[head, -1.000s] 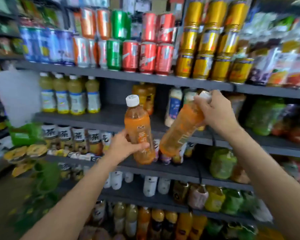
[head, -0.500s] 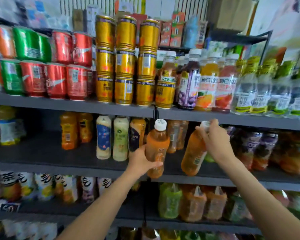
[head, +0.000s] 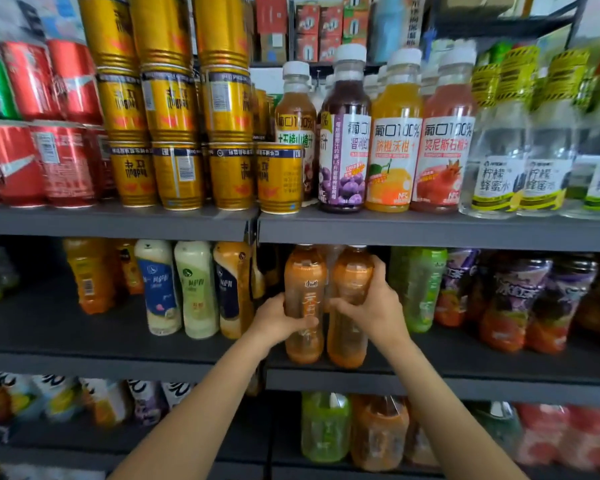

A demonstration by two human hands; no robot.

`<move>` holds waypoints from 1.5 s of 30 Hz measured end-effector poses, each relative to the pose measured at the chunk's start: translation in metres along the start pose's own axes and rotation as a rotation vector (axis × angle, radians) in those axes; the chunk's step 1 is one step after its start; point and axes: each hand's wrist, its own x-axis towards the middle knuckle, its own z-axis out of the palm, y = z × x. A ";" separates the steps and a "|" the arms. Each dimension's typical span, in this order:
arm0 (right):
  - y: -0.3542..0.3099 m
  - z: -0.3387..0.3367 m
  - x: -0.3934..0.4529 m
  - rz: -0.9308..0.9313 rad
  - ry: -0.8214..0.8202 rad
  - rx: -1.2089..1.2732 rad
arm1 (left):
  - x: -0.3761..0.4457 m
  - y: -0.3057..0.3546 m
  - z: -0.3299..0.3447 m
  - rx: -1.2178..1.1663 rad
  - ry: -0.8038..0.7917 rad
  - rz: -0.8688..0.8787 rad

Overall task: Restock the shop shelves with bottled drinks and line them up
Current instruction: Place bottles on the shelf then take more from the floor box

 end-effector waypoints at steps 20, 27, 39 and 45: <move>0.061 0.043 0.017 0.087 0.022 -0.051 | 0.052 0.004 0.037 0.170 0.178 0.022; 0.045 0.028 -0.008 0.052 -0.007 -0.070 | 0.082 0.008 0.042 0.292 0.239 -0.021; -0.095 0.139 -0.086 -0.197 -0.175 0.036 | -0.137 -0.154 -0.076 0.072 0.446 0.102; -0.193 0.301 -0.220 -0.302 -0.872 -0.106 | -0.305 -0.314 -0.211 0.221 0.227 -0.488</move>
